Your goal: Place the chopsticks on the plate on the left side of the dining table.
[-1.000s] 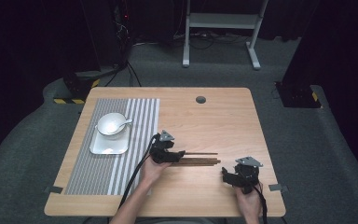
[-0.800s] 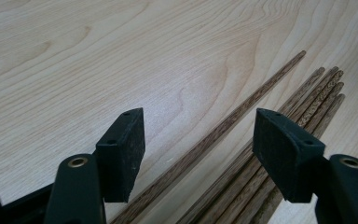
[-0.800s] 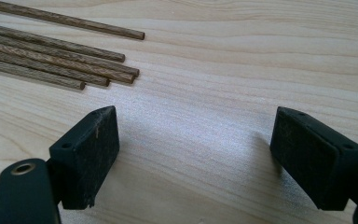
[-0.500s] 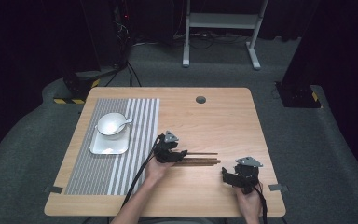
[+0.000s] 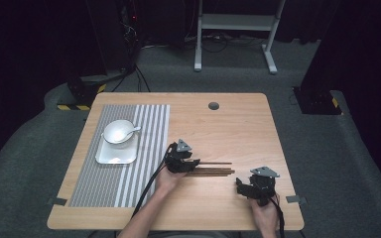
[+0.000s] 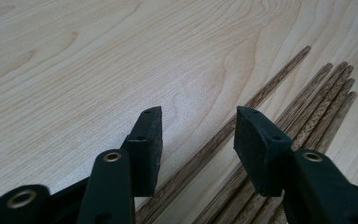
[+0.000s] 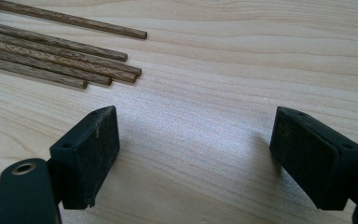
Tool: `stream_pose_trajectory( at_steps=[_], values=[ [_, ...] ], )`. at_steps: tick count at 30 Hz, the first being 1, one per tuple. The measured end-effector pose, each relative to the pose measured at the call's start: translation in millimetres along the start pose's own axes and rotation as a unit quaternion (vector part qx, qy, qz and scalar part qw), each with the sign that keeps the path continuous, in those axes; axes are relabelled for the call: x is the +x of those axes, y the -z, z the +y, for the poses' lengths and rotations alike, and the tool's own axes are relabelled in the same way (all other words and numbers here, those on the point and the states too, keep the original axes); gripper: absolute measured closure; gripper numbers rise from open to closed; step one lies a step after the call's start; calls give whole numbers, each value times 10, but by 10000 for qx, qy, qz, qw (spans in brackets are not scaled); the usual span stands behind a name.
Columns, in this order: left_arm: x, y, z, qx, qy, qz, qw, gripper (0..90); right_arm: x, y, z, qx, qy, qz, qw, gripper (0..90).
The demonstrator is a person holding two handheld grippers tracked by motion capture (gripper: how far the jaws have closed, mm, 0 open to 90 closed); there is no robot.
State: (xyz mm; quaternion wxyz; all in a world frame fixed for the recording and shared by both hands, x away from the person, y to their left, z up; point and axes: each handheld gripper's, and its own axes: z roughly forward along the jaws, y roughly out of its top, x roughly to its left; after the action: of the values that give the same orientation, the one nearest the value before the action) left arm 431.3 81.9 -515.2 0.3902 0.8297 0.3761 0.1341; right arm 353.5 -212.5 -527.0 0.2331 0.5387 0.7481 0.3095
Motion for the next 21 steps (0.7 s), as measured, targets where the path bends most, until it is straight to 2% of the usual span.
stream_pose_trajectory(
  at_steps=[3, 13, 21],
  values=[
    [-12, -14, 3, 35, -66, 8, 10000, 563, 0, 0, 0, 0, 1, 0, 10000, 154],
    [17, -43, -14, 118, 11, -87, 9999, 620, 0, 0, 0, 0, 0, 1, 10000, 155],
    [27, -52, -20, 137, -58, -124, 9998, 658, 0, 0, 0, 0, 0, 0, 10000, 154]
  ],
)
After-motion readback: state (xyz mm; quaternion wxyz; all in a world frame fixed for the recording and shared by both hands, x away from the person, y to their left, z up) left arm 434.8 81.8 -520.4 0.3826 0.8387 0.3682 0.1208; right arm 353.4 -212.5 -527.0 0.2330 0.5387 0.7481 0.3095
